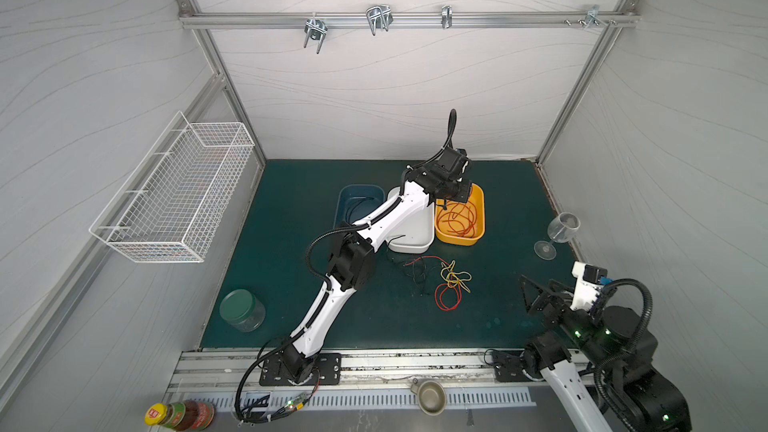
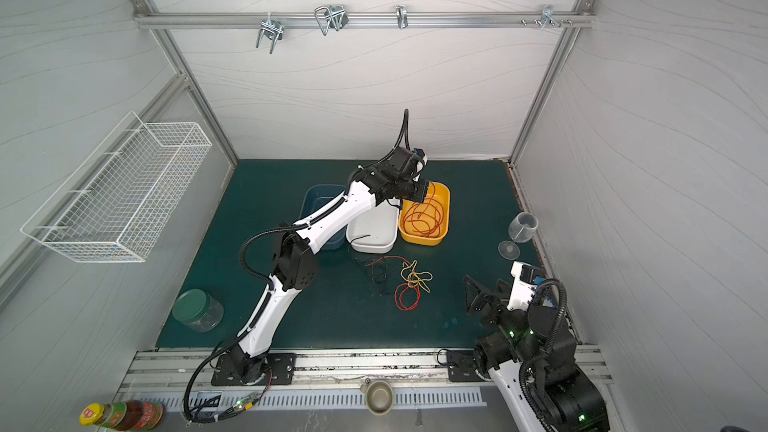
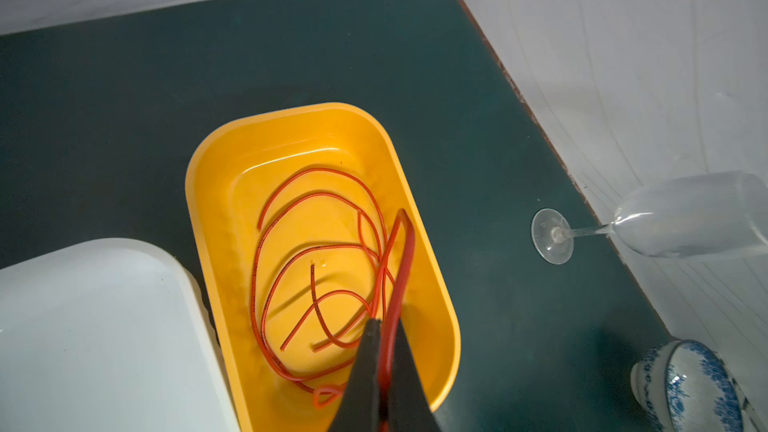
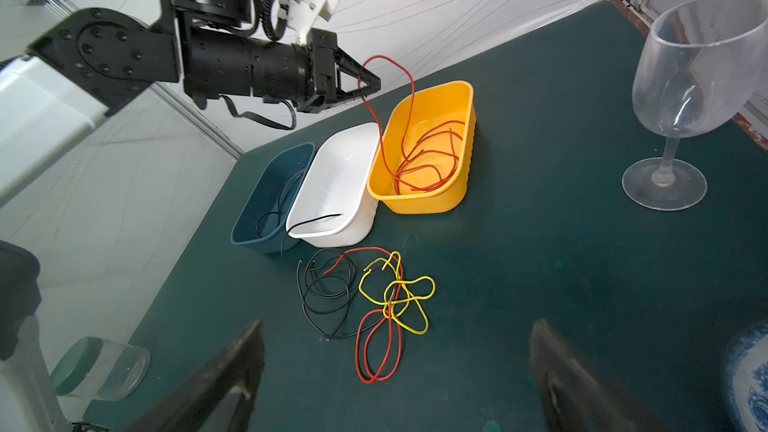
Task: Untangle the cables
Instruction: 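Lower the red wire into the yellow tub with the left gripper and release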
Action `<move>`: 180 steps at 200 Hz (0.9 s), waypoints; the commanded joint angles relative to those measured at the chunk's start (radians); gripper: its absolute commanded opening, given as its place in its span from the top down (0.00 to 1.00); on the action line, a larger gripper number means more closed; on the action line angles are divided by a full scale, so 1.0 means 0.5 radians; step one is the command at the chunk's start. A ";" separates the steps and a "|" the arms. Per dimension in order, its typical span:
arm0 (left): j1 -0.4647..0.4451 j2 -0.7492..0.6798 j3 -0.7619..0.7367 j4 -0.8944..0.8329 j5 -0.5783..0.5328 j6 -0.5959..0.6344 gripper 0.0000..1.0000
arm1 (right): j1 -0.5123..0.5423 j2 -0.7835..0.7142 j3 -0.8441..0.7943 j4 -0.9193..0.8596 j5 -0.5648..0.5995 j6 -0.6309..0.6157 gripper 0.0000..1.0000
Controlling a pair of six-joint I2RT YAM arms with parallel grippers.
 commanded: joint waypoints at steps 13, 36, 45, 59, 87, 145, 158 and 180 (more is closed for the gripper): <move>0.008 0.184 0.161 0.004 0.006 -0.019 1.00 | -0.008 -0.031 -0.006 0.048 0.025 -0.033 0.01; -0.001 0.283 0.205 -0.027 0.070 -0.057 1.00 | -0.006 -0.036 -0.008 0.050 0.026 -0.032 0.01; -0.008 0.304 0.206 -0.034 0.074 -0.058 1.00 | -0.009 -0.037 -0.007 0.051 0.028 -0.035 0.01; -0.013 0.329 0.206 -0.046 0.074 -0.053 1.00 | -0.006 -0.043 -0.009 0.052 0.031 -0.032 0.01; -0.016 0.361 0.206 -0.067 0.080 -0.048 0.93 | -0.008 -0.046 -0.011 0.051 0.032 -0.034 0.01; -0.013 0.378 0.212 -0.126 0.085 -0.038 0.75 | -0.004 -0.061 -0.008 0.048 0.042 -0.032 0.01; -0.013 0.364 0.212 -0.133 0.087 -0.027 0.72 | -0.006 -0.061 -0.008 0.051 0.044 -0.033 0.01; -0.013 0.323 0.215 -0.149 0.063 0.002 0.67 | -0.007 -0.063 -0.008 0.049 0.044 -0.031 0.01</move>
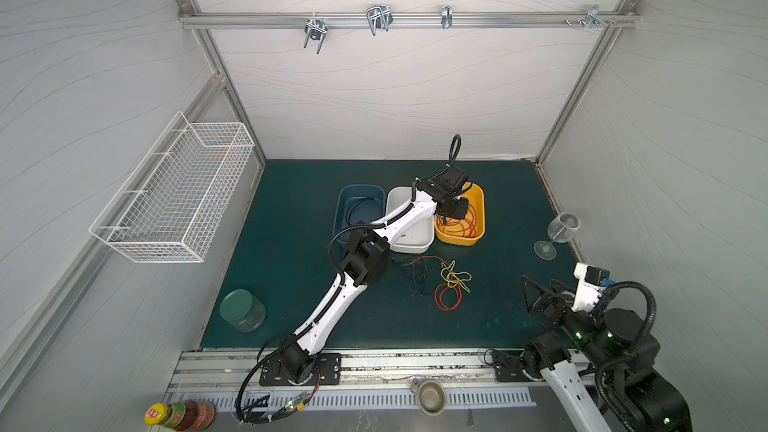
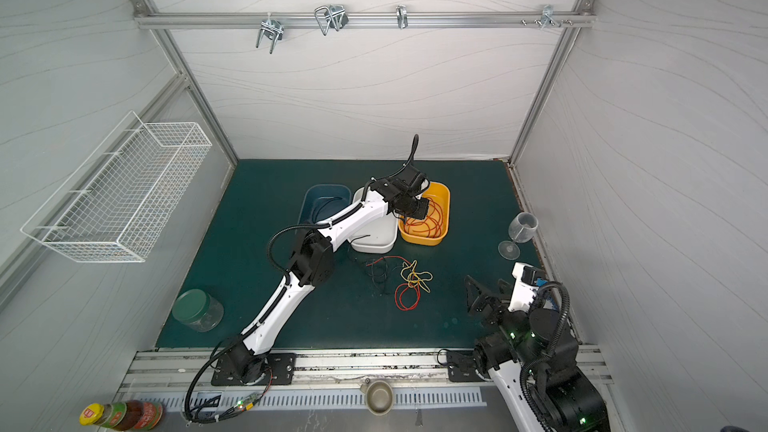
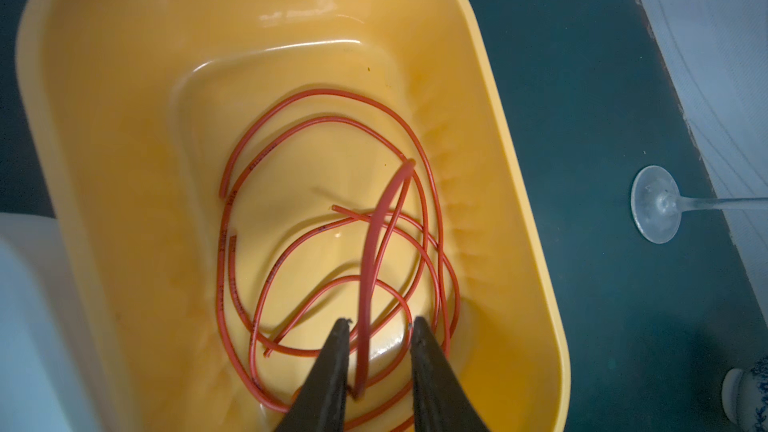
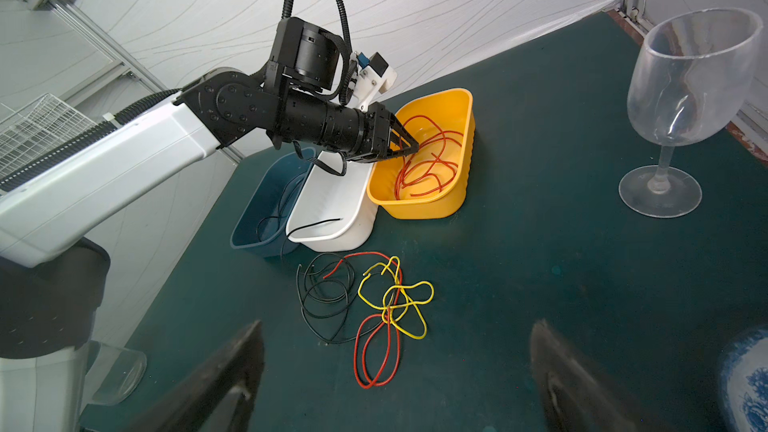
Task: Untangle the cables
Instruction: 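Lower the red wire into the yellow tub with the left gripper and release, then withdraw the left gripper from the tub while the right reaches toward the wire pile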
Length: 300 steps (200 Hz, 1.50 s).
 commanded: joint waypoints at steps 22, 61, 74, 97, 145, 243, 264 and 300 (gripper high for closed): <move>-0.009 -0.075 0.110 -0.026 -0.055 0.073 0.61 | -0.008 -0.031 -0.010 0.040 0.027 -0.020 0.01; -0.007 -0.226 0.083 -0.089 -0.079 0.056 0.50 | -0.009 -0.034 -0.008 0.039 0.033 -0.020 0.01; -0.007 -0.274 0.080 -0.119 -0.096 0.051 0.48 | -0.012 -0.034 -0.010 0.039 0.031 -0.019 0.01; -0.008 -0.379 0.058 -0.164 -0.142 0.050 0.41 | -0.009 -0.034 -0.011 0.039 0.029 -0.020 0.01; -0.008 -0.781 -0.243 -0.160 -0.234 0.031 0.25 | -0.008 -0.032 -0.011 0.044 0.010 -0.035 0.01; -0.007 -2.160 -1.797 -0.048 -0.449 -0.025 0.15 | -0.008 0.416 0.167 0.129 -0.374 -0.310 0.01; -0.007 -2.427 -2.080 -0.062 -0.536 -0.030 0.12 | -0.006 0.648 0.340 0.126 -0.391 -0.325 0.01; -0.006 -2.858 -2.496 -0.108 -0.735 0.027 0.03 | -0.007 0.833 0.346 0.239 -0.436 0.018 0.01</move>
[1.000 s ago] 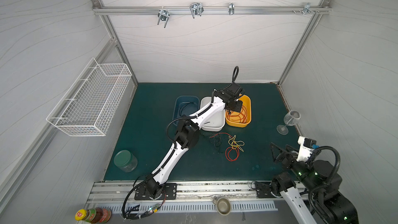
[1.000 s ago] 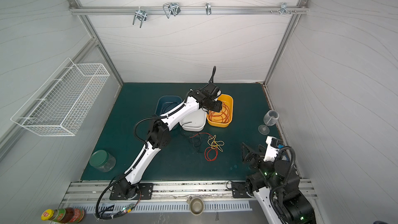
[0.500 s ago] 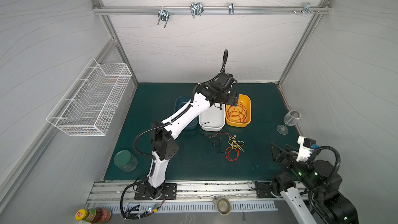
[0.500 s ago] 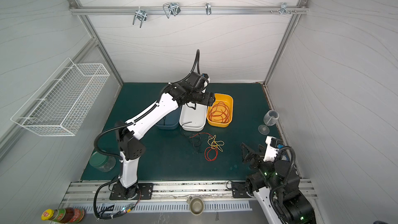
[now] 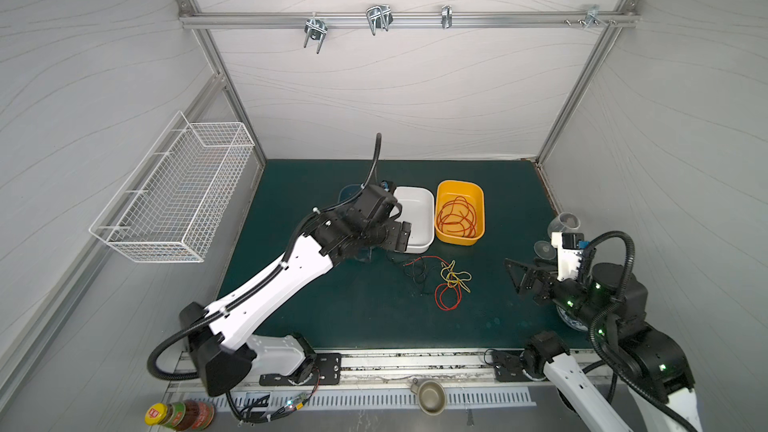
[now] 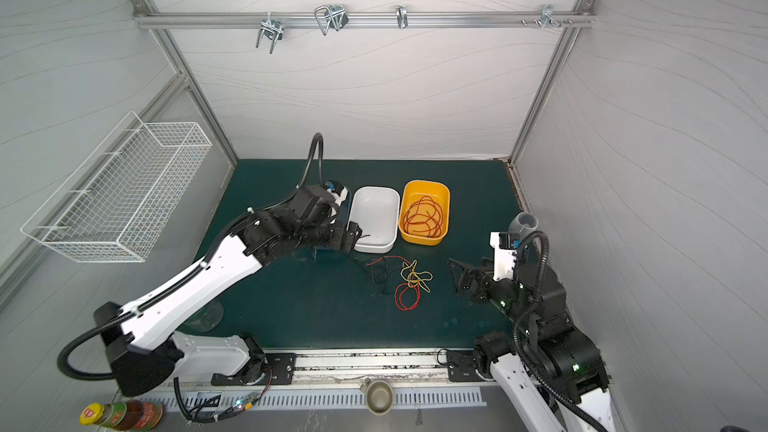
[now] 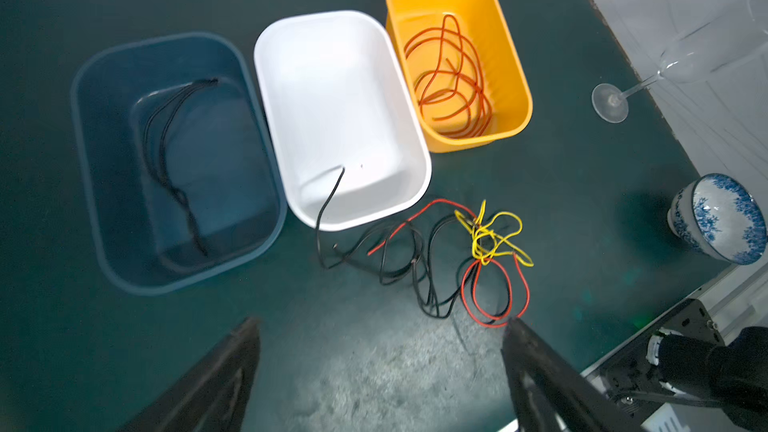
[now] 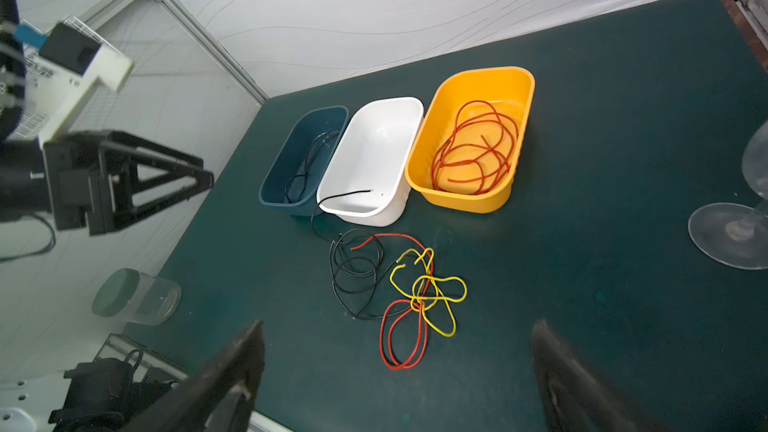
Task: Untangle the cables
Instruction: 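Withdraw the left gripper from the tub while the right reaches toward the wire pile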
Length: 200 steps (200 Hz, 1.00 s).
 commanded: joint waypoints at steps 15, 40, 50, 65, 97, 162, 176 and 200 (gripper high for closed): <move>-0.005 -0.344 -0.286 -0.017 -0.252 0.071 0.00 | 0.000 0.176 -0.043 0.133 -0.187 0.262 0.01; -0.004 -0.586 -0.469 -0.036 -0.383 0.093 0.00 | 0.088 0.385 -0.124 0.200 -0.256 0.390 0.01; -0.006 -0.681 -0.539 -0.022 -0.427 0.097 0.00 | 0.174 0.438 -0.149 0.237 -0.188 0.418 0.01; -0.006 -0.818 -0.656 0.031 -0.482 0.080 0.00 | 0.341 0.501 -0.181 0.290 0.001 0.450 0.01; -0.004 -1.043 -0.869 0.214 -0.495 0.051 0.00 | 0.700 0.722 -0.250 0.424 0.335 0.551 0.12; -0.005 -1.001 -0.857 0.161 -0.558 0.036 0.00 | 0.858 1.247 -0.359 0.812 0.375 0.632 0.44; -0.006 -0.984 -0.860 0.165 -0.522 0.042 0.00 | 0.859 1.336 -0.368 0.879 0.370 0.645 0.48; -0.005 -0.973 -0.863 0.182 -0.486 0.054 0.00 | 0.860 1.487 -0.365 0.969 0.361 0.645 0.52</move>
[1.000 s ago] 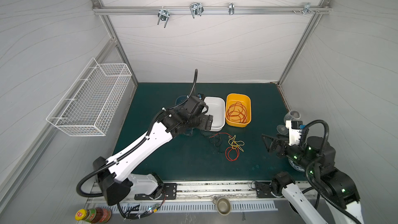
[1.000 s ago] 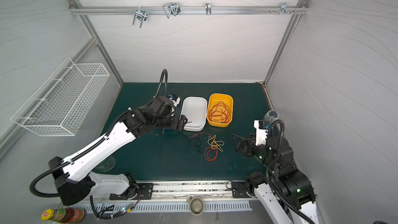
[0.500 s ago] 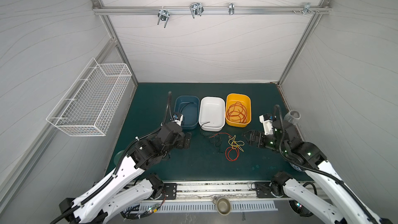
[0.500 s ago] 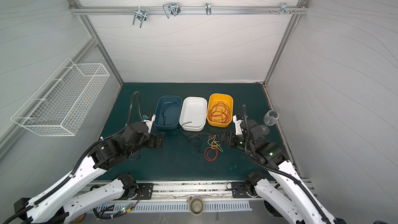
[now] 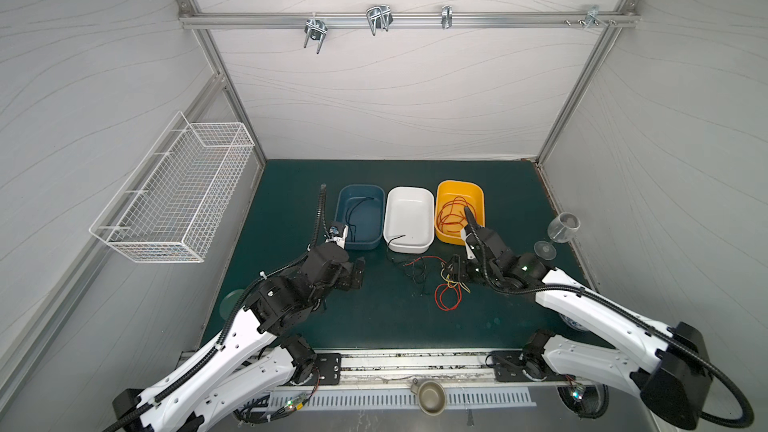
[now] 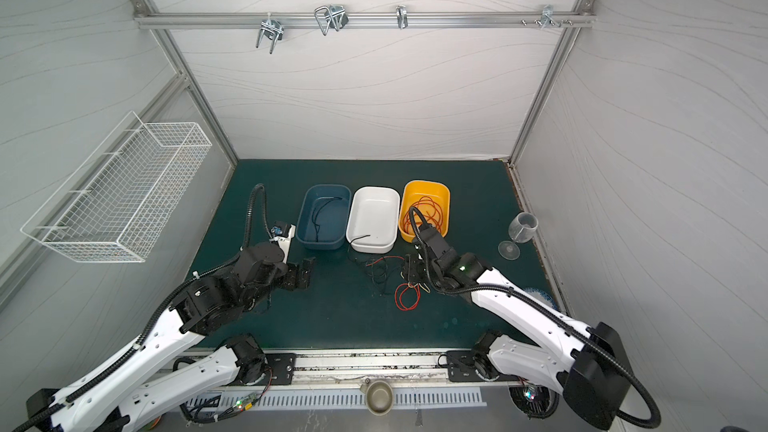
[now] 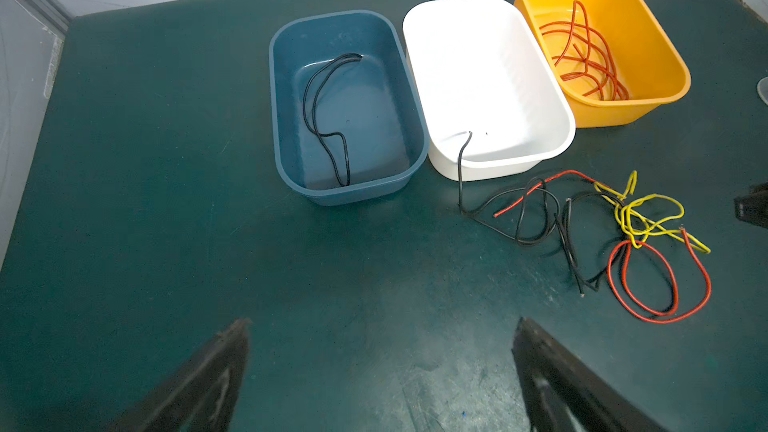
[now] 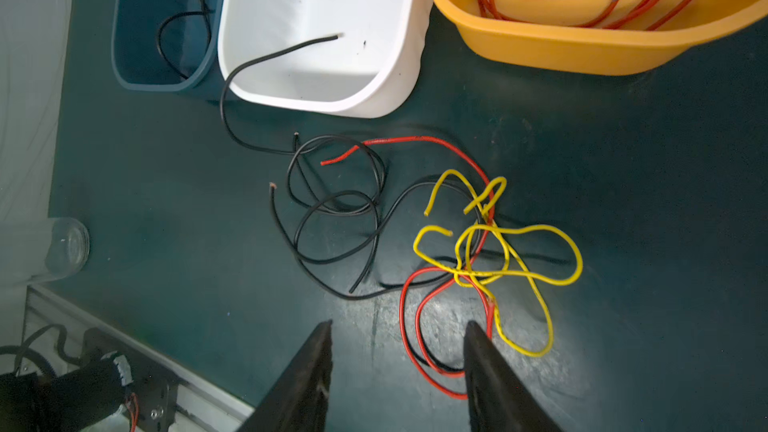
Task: Untangle the cables
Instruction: 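Withdraw the left gripper from the tub while the right reaches toward the wire pile, then lower the right gripper onto the yellow wires and grasp them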
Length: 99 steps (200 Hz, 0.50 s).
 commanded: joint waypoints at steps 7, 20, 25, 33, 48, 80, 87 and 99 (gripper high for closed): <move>-0.006 -0.004 0.033 0.108 0.025 0.000 0.00 | 0.013 0.142 0.005 0.211 0.029 0.044 0.54; -0.005 -0.015 0.028 0.113 0.031 0.003 0.00 | 0.012 0.211 0.002 0.260 0.046 0.042 0.57; -0.005 -0.020 0.023 0.116 0.035 0.003 0.00 | 0.014 0.239 0.003 0.277 0.047 0.044 0.58; -0.002 -0.034 0.015 0.125 0.038 0.005 0.00 | 0.009 0.283 0.011 0.296 0.039 0.039 0.59; -0.002 -0.055 0.002 0.141 0.045 0.012 0.00 | 0.008 0.353 0.036 0.294 0.042 0.016 0.64; -0.003 -0.058 -0.009 0.158 0.069 0.016 0.00 | 0.000 0.412 0.011 0.332 0.093 0.022 0.65; 0.000 -0.054 -0.009 0.158 0.073 0.018 0.00 | -0.008 0.414 0.000 0.342 0.093 0.027 0.66; 0.000 -0.044 -0.005 0.160 0.079 0.019 0.00 | -0.021 0.422 -0.021 0.358 0.092 0.035 0.66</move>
